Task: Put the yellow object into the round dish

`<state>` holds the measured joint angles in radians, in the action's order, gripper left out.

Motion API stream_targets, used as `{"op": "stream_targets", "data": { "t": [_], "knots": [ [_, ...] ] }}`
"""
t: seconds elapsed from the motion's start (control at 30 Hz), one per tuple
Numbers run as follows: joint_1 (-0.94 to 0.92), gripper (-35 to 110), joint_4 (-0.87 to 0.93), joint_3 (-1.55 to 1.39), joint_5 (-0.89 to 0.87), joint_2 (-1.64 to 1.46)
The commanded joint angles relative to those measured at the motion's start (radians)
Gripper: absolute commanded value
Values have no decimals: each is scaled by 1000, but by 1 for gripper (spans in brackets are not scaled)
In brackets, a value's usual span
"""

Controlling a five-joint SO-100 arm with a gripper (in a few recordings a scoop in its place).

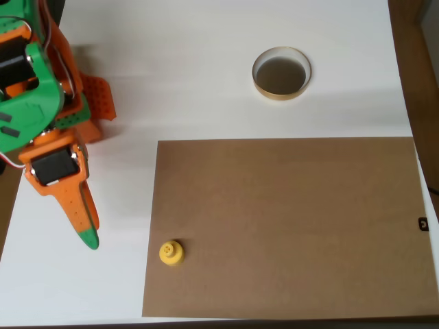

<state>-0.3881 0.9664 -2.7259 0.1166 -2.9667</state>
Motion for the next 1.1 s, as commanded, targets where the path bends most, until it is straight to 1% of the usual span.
{"op": "stream_targets", "data": {
  "t": [0.0, 0.23, 0.67, 0.8, 1.07],
  "knots": [
    [12, 21, 5, 172, 41, 144],
    [126, 23, 69, 287, 91, 221],
    [196, 29, 140, 459, 91, 531],
    [207, 32, 170, 522, 74, 644],
    [230, 32, 235, 660, 48, 851]
  ]
}}
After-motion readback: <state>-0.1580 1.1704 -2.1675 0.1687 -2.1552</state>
